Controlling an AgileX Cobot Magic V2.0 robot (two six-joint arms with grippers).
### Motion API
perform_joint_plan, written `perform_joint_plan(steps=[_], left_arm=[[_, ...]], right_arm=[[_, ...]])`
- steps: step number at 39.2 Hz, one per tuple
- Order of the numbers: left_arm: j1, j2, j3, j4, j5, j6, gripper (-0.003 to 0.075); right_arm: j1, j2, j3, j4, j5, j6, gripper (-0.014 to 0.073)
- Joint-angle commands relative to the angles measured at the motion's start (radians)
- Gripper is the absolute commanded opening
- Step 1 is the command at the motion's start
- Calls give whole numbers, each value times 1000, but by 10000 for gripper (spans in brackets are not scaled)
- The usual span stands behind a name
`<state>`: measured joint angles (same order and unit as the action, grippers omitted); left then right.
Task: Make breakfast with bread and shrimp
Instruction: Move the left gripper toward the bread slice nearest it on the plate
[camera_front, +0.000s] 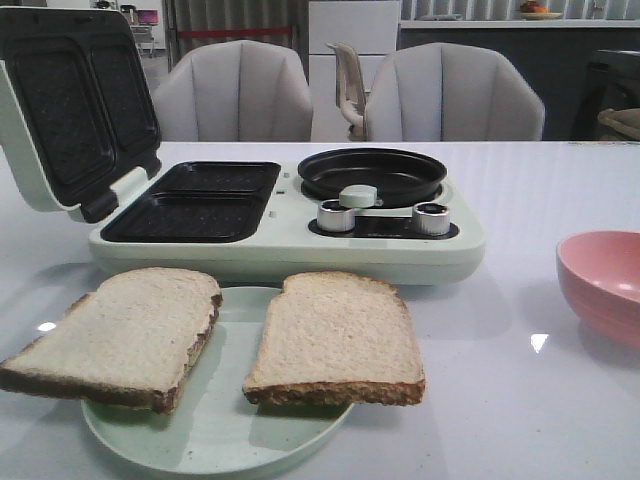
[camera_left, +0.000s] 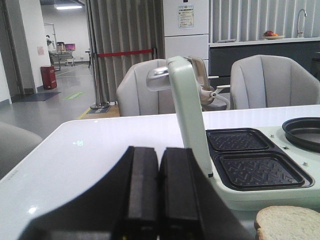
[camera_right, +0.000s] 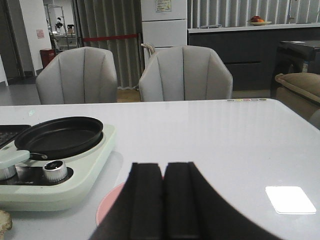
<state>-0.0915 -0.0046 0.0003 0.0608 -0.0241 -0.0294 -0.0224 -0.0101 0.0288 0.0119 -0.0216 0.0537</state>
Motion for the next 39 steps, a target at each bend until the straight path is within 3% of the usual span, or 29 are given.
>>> perform_joint_plan(steps=[1,28,33,39], left_arm=[[-4,-20,8,-2,-88,0,99],[-4,-20,8,-9,-105,0,99],[-6,-20,-38,-46,-204,-2,99],[-6,13,-241,-37,-84,-2,99]], right_arm=[[-8,-22,-18,-12,-94,0,33],[-8,-22,-28,-12,-119,-1,33],[-8,-22,-121,-12,-44,0,33],[-8,15,-344,-12,103,0,33]])
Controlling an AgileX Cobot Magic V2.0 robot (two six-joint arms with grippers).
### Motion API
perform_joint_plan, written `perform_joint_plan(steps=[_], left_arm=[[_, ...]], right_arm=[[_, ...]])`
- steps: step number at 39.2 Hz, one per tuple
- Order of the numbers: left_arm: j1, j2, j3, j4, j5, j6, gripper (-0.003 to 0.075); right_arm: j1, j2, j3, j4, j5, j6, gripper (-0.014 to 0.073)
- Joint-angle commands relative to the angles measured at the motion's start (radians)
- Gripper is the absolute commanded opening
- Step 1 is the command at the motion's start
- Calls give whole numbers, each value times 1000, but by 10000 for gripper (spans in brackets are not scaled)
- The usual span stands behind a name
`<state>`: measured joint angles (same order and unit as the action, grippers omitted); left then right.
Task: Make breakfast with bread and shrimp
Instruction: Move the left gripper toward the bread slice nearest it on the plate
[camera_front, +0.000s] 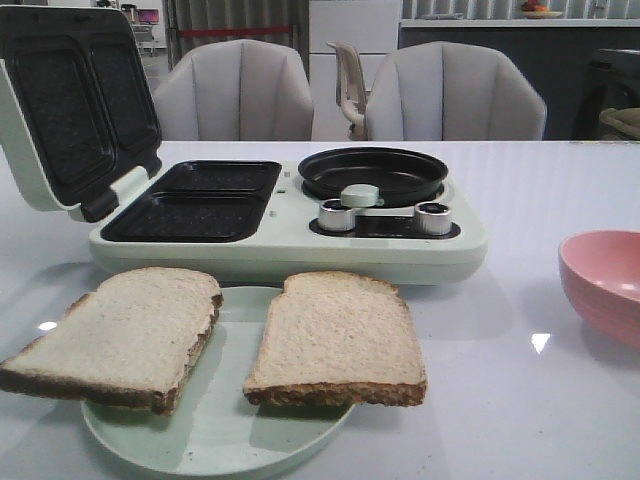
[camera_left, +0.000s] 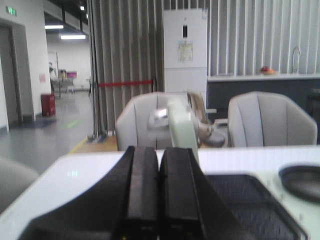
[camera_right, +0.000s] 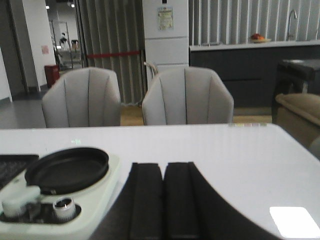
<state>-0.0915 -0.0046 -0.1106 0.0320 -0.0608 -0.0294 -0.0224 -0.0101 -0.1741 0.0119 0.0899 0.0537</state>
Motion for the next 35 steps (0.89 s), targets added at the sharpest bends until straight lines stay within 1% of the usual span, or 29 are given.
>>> perform_joint_plan(steps=[1,5,9,14,25,35], left_arm=[[-6,24,-164,-6,-14,-2,99],[-6,109,-338,8,125,-2,99],[-6,213,-477,35,275,-2,99],[-6,334,-577,31,418,-2,99],[-6,527,-576,29,575,-2,99],[-6,657,-576,29,570,-2,100]], right_arm=[[-8,36,-188,-12,17,0,33],[-8,135,-341,-12,162,0,33],[-8,251,-470,-12,288,0,33],[-8,384,-540,-12,393,0,33],[-8,612,-539,-12,516,0,33],[-8,774,-539,-17,554,0,38]])
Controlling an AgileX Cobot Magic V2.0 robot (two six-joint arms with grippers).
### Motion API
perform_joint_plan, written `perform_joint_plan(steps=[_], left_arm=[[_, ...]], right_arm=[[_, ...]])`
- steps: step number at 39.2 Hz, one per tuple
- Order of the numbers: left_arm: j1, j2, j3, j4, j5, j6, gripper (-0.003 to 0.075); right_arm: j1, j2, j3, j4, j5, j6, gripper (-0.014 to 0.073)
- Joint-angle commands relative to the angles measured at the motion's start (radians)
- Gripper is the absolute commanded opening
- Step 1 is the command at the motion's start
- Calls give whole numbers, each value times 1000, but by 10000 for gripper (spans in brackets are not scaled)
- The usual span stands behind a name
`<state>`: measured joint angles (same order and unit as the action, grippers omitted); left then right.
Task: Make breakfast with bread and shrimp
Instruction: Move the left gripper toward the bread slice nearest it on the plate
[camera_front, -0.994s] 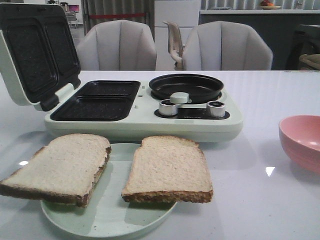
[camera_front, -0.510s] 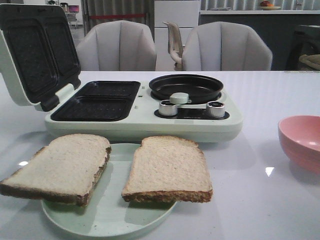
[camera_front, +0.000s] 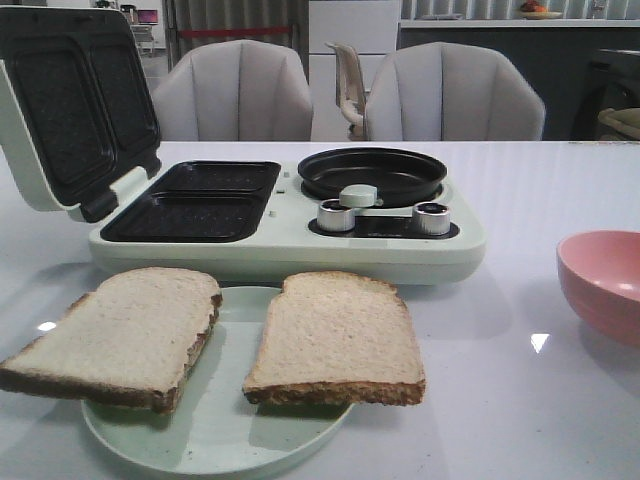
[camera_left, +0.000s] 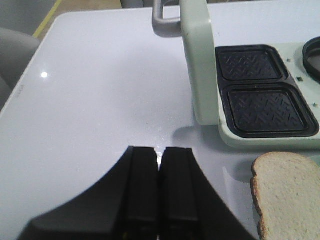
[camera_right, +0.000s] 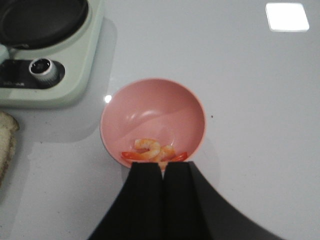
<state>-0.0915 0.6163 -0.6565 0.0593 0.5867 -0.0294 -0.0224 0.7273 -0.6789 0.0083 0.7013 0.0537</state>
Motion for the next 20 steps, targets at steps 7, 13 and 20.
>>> perform_joint_plan(steps=[7,13,20], left_arm=[[-6,93,-30,5,-52,0,203],[-33,122,-30,7,-47,22,517],[-160,162,-29,9,-24,133,603]], right_arm=[[-8,85,-35,-14,-58,0,239],[-8,88,-35,-31,-64,0,474],[-8,88,-35,-45,-58,0,505]])
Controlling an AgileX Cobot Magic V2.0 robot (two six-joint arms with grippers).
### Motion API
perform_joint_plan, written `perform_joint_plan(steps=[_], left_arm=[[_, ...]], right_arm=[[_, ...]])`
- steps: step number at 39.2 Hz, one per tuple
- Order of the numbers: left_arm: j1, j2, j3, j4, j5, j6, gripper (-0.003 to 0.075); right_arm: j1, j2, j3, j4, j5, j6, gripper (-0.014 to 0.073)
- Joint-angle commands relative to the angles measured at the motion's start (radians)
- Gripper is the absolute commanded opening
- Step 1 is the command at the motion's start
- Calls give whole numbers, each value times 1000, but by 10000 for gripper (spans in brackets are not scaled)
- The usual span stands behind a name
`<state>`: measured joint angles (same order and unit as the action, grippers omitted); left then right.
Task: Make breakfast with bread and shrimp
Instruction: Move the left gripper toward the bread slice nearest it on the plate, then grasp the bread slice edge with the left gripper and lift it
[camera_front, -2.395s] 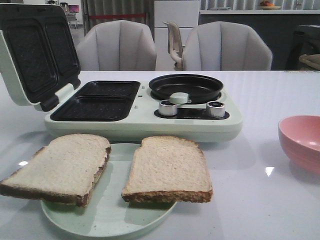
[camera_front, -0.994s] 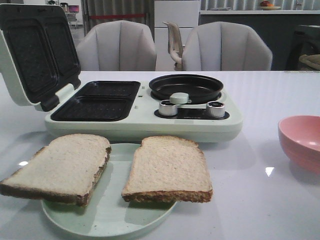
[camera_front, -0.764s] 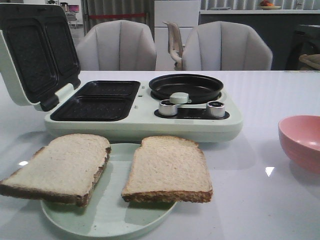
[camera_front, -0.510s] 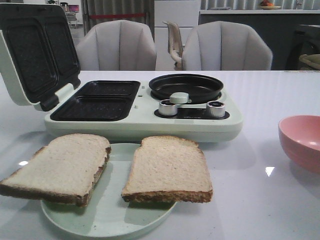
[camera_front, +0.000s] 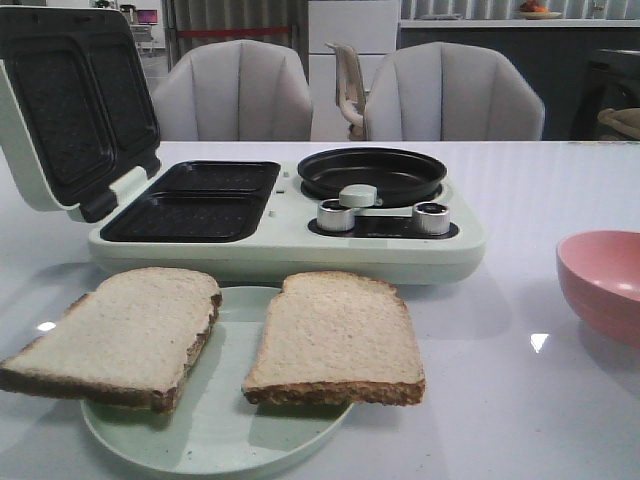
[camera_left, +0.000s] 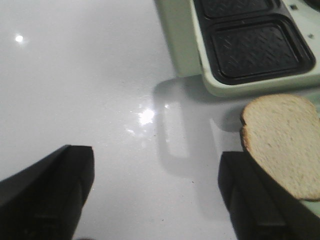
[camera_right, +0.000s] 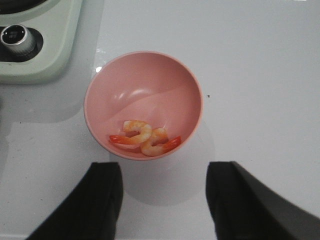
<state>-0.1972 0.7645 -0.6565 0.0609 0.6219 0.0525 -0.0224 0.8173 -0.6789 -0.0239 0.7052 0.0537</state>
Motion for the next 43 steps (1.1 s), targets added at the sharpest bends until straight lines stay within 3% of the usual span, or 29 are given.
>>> perform_joint_plan(steps=[1,12,21,30,37,43], left_arm=[[-86,23,-28,14,-59,77,603],[-381,125,107,294,-155,103,602],[-551,246,198,530,-196,99,602],[-568,405,201,870,-260,-178,517],[-568,515,189,1011,-268,-224,496],[-568,589,143,1020,-292,-224,496]], right_arm=[[-8,-2,-35,-13,-62,0,505],[-8,-2,-35,-13,-62,0,505],[-8,-2,-35,-13,-62,0,505],[-8,-2,-35,-13,-62,0,505],[-8,-2,-35,-13,-62,0,505],[-8,-2,-35,-13,-62,0,505]])
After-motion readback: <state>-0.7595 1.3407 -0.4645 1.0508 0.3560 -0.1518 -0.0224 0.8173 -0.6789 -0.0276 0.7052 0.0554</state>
